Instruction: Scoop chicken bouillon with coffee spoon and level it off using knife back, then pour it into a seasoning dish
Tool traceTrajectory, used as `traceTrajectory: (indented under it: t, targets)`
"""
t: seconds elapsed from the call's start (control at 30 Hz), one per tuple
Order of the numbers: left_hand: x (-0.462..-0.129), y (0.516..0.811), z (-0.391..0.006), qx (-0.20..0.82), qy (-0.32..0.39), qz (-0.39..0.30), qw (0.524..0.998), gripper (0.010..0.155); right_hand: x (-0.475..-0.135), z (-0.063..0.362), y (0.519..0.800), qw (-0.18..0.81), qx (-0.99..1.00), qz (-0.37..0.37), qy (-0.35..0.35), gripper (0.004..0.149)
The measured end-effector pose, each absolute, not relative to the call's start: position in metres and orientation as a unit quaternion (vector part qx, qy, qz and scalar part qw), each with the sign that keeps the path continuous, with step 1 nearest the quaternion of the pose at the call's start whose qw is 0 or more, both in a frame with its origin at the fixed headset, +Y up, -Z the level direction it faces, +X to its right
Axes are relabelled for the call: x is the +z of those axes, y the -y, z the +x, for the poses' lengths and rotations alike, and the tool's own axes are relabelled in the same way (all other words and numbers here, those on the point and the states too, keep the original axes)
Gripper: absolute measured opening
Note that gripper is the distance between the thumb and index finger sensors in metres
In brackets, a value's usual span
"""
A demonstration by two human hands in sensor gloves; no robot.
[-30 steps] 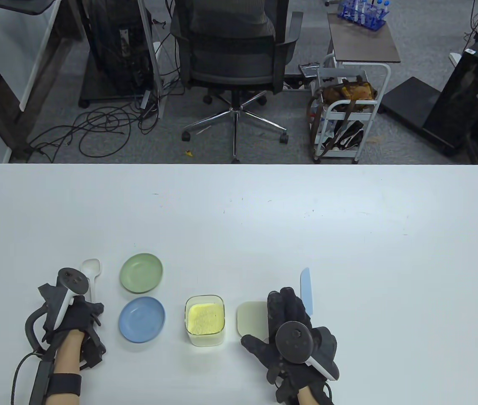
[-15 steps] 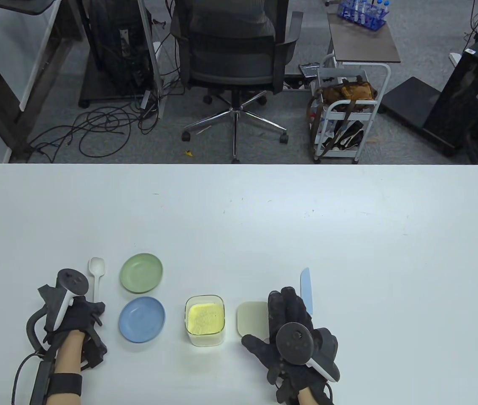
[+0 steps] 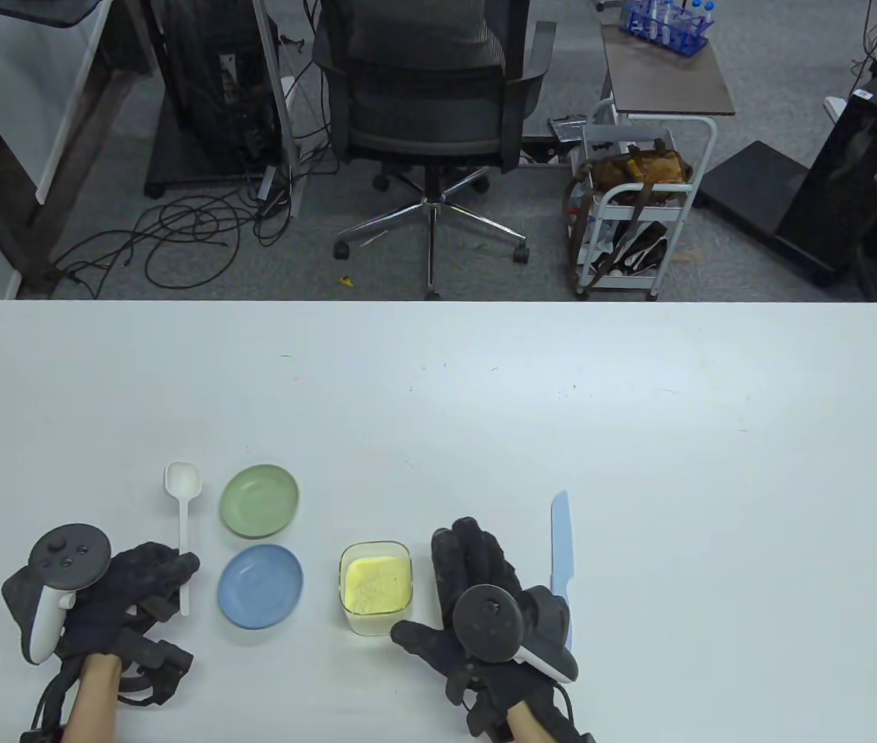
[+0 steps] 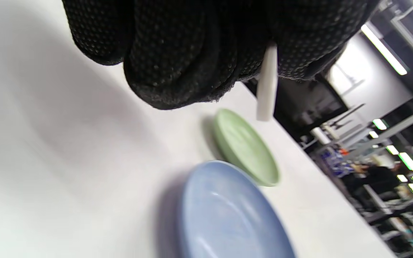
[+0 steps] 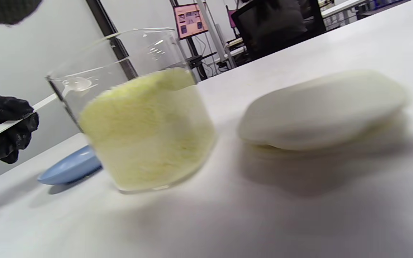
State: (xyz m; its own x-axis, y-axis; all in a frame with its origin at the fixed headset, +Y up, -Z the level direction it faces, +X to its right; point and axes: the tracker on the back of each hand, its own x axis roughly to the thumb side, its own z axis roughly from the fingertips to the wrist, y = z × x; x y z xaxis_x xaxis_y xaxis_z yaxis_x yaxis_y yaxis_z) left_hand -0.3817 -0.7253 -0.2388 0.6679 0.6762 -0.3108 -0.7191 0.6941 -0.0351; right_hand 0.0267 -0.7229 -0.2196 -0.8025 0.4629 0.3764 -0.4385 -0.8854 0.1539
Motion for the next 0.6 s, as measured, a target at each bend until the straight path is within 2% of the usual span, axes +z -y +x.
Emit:
traceTrajectory:
  t: [0.13, 0.27, 0.6]
  targets:
    - [-0.235, 0.719, -0.375, 0.432, -0.085, -0.112, 0.891, 0.035, -0.235, 0.001, 0.720, 0.271, 0.936, 0.214, -0.072, 0.102]
    - [-0.232, 0.710, -0.370, 0.473, -0.022, -0.148, 0.869, 0.034, -0.250, -0.010, 0.731, 0.268, 0.933, 0.195, -0.139, 0.104]
    - [-0.228, 0.699, -0.332, 0.469, 0.120, -0.263, 0.834, 0.033, -0.254, -0.005, 0.752, 0.318, 0.917, 0.186, -0.152, 0.101]
